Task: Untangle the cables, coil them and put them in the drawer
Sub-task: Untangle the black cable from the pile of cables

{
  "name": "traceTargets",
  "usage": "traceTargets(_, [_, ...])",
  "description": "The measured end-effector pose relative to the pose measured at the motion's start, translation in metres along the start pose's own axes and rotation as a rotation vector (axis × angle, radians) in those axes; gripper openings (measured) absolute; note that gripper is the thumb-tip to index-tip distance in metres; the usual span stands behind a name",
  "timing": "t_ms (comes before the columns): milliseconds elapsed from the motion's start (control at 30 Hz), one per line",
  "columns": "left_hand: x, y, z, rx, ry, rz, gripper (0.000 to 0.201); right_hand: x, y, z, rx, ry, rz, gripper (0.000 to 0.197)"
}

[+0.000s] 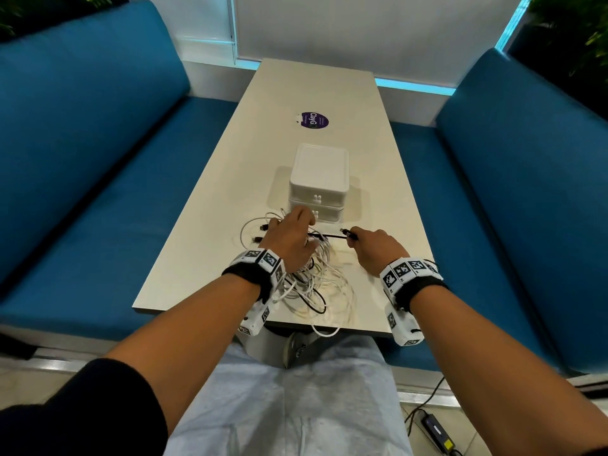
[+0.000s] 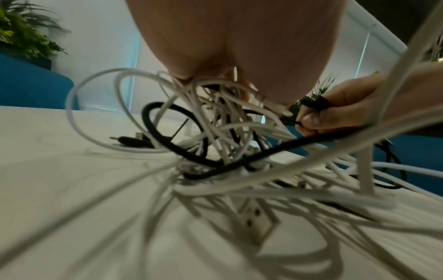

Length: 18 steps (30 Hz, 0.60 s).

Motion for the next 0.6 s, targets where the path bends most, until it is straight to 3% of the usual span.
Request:
traceTargets(167, [0.014, -0.011, 0.008, -0.086, 0.001, 0.021, 0.027, 0.006, 0.000, -0.004, -0.003, 0.004, -0.059, 0.022])
traceTargets(333, [0.024, -0.016, 0.005, 0.103, -0.074, -0.138, 0.034, 0.003, -0.003, -0.005, -0.019, 0.022, -0.028, 0.023])
traceTargets(500, [0.021, -0.022, 0.003, 0.143, -0.076, -0.202, 0.017, 0.000, -0.003, -0.005, -0.017, 0.050, -0.047, 0.024])
traceTargets(600, [0.016, -0.016, 0.002, 0.200, -0.105, -0.238, 0.036, 0.003, -0.003, -0.006, -0.031, 0.036, -0.076, 0.024])
Point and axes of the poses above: each hand's wrist, its own z-axis away from the middle knuckle, its own y-axis out of the palm, x = y × z, the point moved 3 cm from there along -z, towards the middle knuckle, and after that the axes turned 11 degrees about y, right-handed, at the moved point
